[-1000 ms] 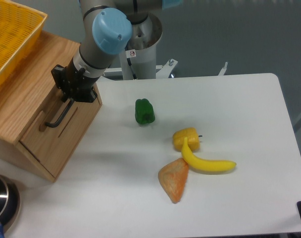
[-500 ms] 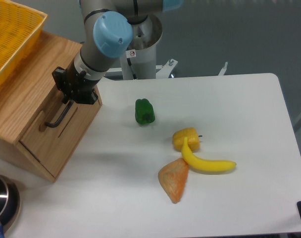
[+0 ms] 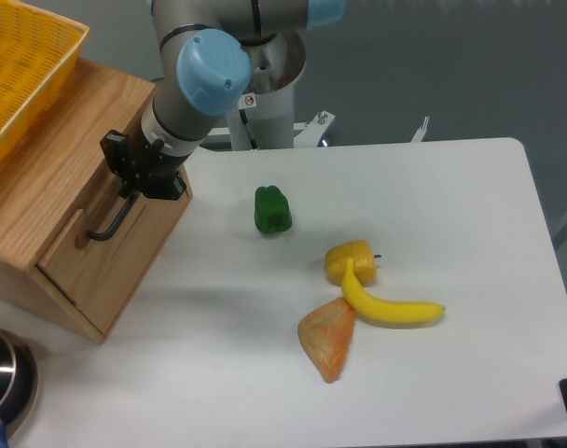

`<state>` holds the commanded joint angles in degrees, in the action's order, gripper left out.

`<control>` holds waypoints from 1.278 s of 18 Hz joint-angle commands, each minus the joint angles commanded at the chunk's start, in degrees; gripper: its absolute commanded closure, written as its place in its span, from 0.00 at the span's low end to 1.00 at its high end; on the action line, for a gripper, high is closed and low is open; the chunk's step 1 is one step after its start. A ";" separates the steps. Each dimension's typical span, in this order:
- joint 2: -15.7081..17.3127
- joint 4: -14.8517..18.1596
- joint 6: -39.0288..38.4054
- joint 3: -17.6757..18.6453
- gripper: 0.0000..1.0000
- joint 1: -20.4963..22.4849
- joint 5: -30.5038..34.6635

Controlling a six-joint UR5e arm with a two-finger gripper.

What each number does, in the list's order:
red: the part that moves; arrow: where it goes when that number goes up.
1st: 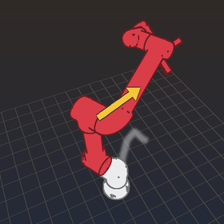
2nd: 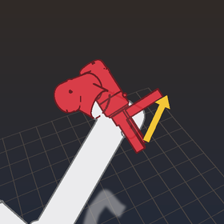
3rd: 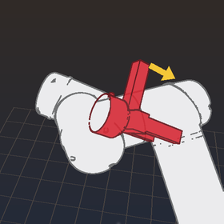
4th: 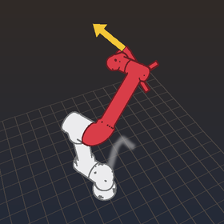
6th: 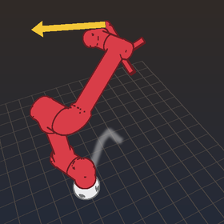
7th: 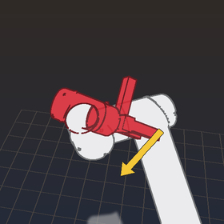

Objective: Slide open the top drawer
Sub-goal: 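Lower the gripper onto the drawer handle and close on it, then pull the drawer handle outward to slide the drawer open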

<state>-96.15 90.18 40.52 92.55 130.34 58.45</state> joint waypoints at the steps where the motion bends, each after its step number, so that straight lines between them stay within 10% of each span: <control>1: 0.00 0.00 0.00 0.00 0.96 0.00 0.00; 23: 0.18 -0.35 0.35 -0.26 0.96 2.29 0.26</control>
<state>-95.98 89.82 40.87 92.29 132.63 58.71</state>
